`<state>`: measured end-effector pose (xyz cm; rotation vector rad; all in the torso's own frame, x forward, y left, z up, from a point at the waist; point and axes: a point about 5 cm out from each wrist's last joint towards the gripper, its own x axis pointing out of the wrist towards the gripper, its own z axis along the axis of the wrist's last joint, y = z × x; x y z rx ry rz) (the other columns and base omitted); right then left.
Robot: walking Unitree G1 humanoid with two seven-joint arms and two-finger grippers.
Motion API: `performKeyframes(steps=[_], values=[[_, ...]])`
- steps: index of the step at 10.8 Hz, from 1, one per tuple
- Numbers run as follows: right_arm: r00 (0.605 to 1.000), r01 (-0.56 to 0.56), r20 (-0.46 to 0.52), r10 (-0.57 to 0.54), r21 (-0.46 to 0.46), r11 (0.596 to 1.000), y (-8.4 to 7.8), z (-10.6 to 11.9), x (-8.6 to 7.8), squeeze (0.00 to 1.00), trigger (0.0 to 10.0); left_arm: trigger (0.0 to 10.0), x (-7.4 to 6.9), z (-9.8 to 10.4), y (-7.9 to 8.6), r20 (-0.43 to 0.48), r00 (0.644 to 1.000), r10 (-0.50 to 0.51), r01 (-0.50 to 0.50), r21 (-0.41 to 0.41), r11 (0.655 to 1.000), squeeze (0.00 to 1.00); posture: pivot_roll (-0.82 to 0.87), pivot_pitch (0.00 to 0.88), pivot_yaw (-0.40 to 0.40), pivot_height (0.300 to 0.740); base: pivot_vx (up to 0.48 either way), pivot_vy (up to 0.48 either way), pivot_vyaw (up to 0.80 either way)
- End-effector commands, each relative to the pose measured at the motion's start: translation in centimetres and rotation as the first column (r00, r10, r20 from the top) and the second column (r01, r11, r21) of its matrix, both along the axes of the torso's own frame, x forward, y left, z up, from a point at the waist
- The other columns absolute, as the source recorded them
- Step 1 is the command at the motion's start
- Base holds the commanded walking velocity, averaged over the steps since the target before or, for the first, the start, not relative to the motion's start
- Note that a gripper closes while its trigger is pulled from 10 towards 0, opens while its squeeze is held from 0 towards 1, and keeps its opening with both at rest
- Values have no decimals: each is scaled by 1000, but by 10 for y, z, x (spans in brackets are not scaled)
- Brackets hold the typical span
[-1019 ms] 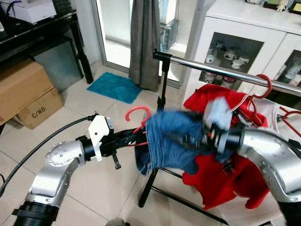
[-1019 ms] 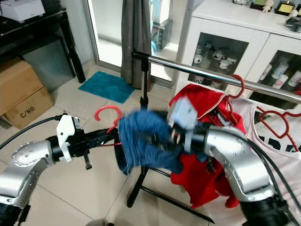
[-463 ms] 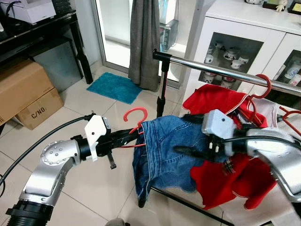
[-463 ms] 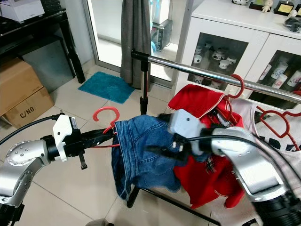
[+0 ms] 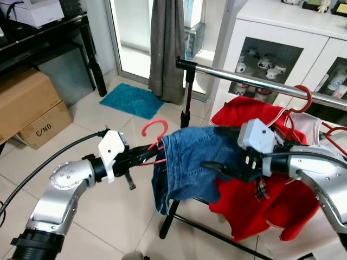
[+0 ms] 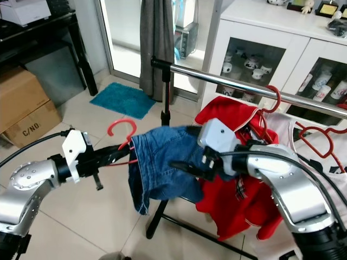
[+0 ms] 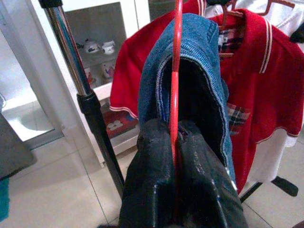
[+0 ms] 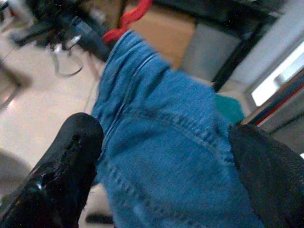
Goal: Hang hanger
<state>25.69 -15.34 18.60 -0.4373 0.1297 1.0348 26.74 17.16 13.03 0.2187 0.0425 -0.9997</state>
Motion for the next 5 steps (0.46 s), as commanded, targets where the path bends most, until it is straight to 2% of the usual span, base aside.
performKeyframes(steps=[1,2,3,5], values=[[999,41,21,-42,50,998,3,6,2,0,10000,0,4,9,-3,48,999,16,-15,-19,1000,0,-12,0,5,740,0,0,0],[998,54,17,-56,108,993,13,9,2,0,10000,0,8,11,-5,57,997,48,-45,-45,998,0,-11,0,4,740,0,0,0],[996,93,4,-94,127,987,24,4,5,0,10000,0,14,18,-8,56,992,110,-103,-112,988,0,-8,0,4,740,0,0,0],[962,258,56,-268,145,955,31,1,17,0,10000,0,20,27,-15,38,986,159,-148,-206,967,0,-2,0,5,740,0,0,0]])
